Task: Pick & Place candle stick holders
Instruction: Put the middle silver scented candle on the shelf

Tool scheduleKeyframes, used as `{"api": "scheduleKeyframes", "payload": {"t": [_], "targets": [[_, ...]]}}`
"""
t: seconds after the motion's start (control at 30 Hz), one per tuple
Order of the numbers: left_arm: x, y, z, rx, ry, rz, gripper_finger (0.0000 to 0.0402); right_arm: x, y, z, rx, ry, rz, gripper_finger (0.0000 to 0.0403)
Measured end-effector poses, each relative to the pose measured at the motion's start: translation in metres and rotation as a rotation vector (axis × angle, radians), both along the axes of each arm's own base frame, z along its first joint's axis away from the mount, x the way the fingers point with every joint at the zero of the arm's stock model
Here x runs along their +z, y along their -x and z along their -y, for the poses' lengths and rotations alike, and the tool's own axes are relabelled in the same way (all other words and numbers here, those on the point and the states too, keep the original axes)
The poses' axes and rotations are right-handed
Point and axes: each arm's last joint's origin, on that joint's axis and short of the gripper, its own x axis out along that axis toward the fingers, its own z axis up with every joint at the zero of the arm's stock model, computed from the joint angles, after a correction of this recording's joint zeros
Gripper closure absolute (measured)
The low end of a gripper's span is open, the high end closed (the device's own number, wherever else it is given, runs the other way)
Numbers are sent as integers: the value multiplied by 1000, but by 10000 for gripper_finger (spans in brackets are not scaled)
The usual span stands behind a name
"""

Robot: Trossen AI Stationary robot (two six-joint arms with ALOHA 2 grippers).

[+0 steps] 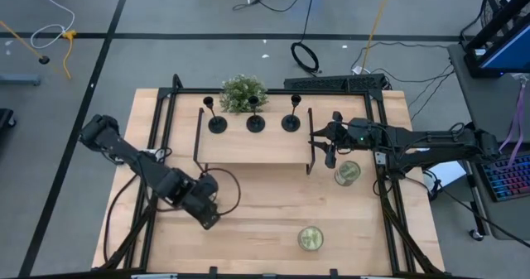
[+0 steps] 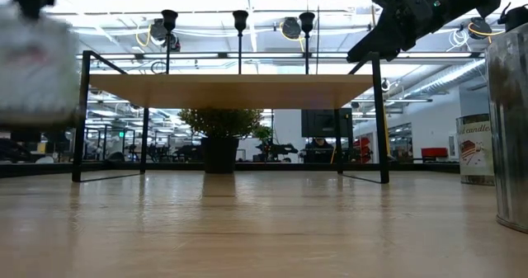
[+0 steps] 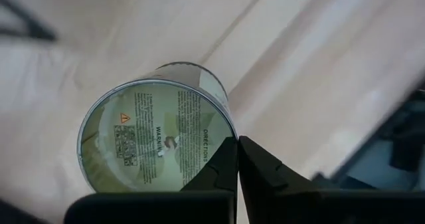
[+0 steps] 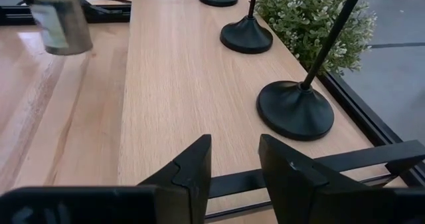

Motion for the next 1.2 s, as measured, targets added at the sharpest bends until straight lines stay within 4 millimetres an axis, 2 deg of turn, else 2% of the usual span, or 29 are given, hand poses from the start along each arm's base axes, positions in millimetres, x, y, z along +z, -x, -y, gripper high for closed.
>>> {"api": "scheduleKeyframes", "payload": {"t": [0.1, 0.27, 0.37, 0.5, 0.7, 0.87, 1.0, 1.2], "targets": [[22, -12, -3, -125, -48, 135, 398, 0, 0, 0, 0, 0, 0, 284], [63, -27, -10, -347, -232, 364, 399, 0, 0, 0, 0, 0, 0, 284], [79, -32, -21, -434, -301, 370, 399, 0, 0, 0, 0, 0, 0, 284], [92, -31, -45, -484, -371, 261, 400, 0, 0, 0, 0, -1, 1, 284], [97, -24, -87, -494, -387, 62, 400, 0, 0, 0, 0, -1, 0, 284], [95, -23, -116, -518, -301, -17, 400, 0, 0, 0, 0, -1, 1, 284], [92, -27, -129, -540, -280, -21, 399, 0, 0, 0, 0, -1, 0, 284], [92, -27, -140, -584, -285, -24, 400, 0, 0, 0, 0, -1, 0, 284]]}}
